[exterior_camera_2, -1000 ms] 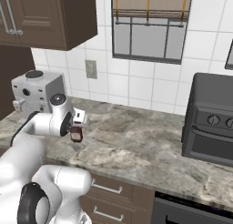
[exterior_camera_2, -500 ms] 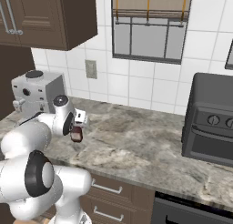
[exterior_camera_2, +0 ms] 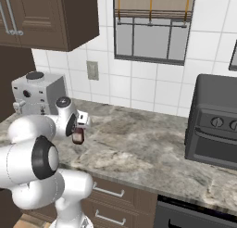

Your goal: Place the ketchup and ketchup from the counter to the top shelf of the fridge. If the existing items in the fridge are on the top shelf, move them to other shelves.

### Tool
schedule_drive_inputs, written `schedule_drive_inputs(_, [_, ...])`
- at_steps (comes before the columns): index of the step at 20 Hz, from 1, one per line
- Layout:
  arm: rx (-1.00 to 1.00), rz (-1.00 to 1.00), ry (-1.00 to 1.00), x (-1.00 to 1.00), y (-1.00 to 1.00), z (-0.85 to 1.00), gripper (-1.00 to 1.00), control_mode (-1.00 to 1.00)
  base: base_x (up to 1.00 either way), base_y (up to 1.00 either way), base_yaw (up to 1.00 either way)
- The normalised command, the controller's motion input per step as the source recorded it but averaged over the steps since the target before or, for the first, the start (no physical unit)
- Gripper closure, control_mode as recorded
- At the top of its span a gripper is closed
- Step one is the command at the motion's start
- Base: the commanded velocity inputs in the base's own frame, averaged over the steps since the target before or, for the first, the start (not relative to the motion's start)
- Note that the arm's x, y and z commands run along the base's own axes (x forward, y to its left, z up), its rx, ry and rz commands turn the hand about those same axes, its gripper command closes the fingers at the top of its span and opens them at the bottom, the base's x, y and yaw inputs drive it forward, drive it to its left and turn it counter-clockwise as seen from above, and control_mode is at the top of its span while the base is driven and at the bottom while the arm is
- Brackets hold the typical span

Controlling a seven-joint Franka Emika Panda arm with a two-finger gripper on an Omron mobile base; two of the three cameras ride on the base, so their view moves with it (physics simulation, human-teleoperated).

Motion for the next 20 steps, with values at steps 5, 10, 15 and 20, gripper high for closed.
schedule_drive_inputs(5, [0.0, 0.0, 0.0, 0.0, 0.0, -0.1, -1.0, -1.0, 0.0, 0.0, 0.0])
schedule_drive_inputs(10, [0.0, 0.0, -0.02, 0.0, 0.0, -0.06, -1.0, -1.0, 0.0, 0.0, 0.0])
schedule_drive_inputs(15, [0.0, 0.0, -0.04, 0.0, 0.0, 0.0, -1.0, -1.0, 0.0, 0.0, 0.0])
schedule_drive_inputs(20, [0.0, 0.0, -0.05, 0.0, 0.0, 0.0, -1.0, -1.0, 0.0, 0.0, 0.0])
